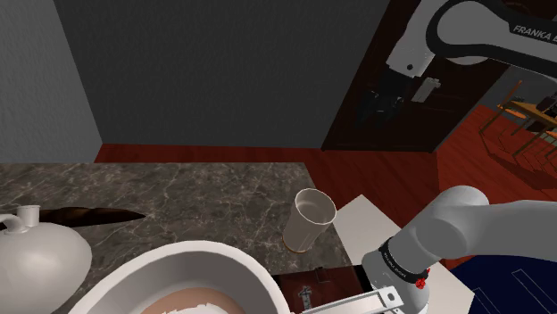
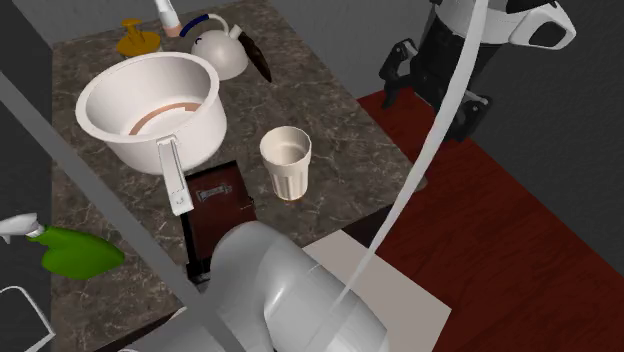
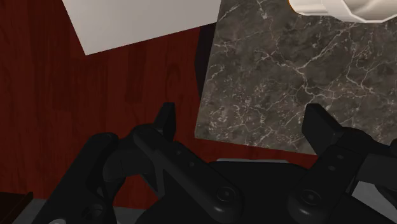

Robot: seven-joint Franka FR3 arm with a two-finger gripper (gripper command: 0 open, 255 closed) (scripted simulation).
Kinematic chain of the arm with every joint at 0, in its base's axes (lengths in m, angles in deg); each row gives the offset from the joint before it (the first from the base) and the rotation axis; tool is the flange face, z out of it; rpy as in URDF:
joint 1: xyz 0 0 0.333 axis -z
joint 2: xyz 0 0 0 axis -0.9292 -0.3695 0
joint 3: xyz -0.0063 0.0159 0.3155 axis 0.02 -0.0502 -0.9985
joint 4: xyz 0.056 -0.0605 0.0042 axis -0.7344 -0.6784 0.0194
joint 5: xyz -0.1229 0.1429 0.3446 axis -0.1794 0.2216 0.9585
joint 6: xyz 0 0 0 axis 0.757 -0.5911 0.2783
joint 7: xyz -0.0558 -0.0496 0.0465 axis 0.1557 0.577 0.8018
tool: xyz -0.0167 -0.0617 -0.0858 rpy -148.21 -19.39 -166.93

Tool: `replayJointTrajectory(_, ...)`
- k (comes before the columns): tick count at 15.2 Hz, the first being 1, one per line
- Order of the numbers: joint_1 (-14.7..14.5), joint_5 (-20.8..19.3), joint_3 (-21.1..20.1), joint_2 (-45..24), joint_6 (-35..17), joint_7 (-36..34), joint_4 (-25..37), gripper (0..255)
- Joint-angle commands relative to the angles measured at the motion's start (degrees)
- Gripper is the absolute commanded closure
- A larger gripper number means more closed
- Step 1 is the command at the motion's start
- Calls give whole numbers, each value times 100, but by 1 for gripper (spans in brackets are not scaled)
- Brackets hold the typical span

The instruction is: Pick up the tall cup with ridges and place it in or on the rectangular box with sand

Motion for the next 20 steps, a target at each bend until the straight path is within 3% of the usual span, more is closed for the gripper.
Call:
replayJointTrajectory(1,0,0,0,0,0,0,0,0)
replayJointTrajectory(12,-645,1091,-1257,1142,-979,-1109,-1830,0)
replayJointTrajectory(18,-1259,1952,-2184,1308,-1681,-1807,-2497,0)
replayJointTrajectory(20,-1316,2047,-2280,1274,-1816,-1843,-2586,0)
